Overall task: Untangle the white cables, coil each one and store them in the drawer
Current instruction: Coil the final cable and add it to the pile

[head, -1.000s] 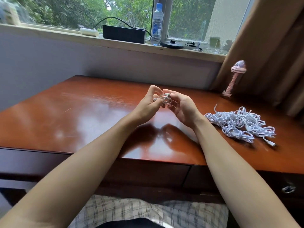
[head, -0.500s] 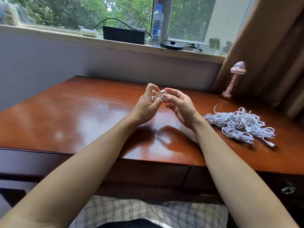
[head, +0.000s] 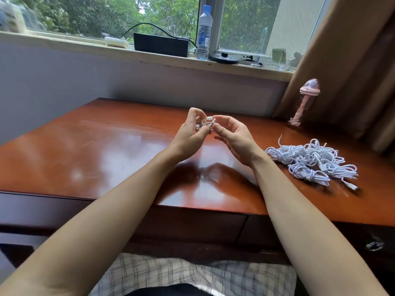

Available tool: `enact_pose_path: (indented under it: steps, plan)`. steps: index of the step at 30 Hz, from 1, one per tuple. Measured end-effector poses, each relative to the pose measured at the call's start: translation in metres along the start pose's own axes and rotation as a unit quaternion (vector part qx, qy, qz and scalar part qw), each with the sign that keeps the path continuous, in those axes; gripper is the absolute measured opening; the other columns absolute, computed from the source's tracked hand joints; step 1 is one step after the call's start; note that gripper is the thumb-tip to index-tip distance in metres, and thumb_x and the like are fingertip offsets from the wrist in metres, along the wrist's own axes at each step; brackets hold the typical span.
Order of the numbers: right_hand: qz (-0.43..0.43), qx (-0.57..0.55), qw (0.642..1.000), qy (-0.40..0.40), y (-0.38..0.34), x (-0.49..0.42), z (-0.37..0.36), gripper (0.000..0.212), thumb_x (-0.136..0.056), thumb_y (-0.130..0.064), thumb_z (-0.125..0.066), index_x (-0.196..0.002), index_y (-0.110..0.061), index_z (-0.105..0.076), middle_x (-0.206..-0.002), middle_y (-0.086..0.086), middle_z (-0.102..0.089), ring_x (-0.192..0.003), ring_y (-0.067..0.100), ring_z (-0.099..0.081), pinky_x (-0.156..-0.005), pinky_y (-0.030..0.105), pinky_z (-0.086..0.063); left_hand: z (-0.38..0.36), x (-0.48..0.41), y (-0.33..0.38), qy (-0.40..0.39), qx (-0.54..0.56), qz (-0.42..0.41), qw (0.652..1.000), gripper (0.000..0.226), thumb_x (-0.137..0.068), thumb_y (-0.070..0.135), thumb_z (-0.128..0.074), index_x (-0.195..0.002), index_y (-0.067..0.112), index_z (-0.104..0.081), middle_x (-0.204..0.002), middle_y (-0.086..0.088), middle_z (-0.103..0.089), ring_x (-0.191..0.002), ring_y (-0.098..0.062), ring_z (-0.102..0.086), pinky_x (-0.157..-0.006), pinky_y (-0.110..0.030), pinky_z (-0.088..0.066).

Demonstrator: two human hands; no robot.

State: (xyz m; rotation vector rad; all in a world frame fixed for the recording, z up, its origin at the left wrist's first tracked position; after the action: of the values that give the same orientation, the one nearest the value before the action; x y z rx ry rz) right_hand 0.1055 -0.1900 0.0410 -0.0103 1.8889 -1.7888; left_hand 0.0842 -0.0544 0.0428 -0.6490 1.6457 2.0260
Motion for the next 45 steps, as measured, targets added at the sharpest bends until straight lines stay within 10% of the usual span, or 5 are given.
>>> enact_pose_path:
  steps: [45]
  plan:
    - [0.025,0.071,0.994,0.075,-0.002,0.000,0.017,0.017,-0.091,0.007,-0.066,-0.104,-0.004,-0.069,-0.091,0.002,-0.076,-0.078,0.011,-0.071,-0.077,0.023,-0.056,-0.007,0.005,-0.019,-0.021,0.123,0.161,0.979,0.019,-0.102,-0.004,-0.043,-0.101,0.007,-0.059,-0.082,-0.019,-0.064,-0.056,-0.015,-0.043,-0.053,-0.028,-0.031]
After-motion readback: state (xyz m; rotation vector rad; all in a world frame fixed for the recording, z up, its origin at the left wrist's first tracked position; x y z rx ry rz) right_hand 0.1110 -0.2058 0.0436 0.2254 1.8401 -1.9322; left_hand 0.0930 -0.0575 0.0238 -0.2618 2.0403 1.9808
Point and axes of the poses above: each hand's wrist, its own x-axis away from the middle knuckle, its own z-axis out of the back of the hand, y = z × x, the point moved 8 cm from there along -x, towards the middle knuckle
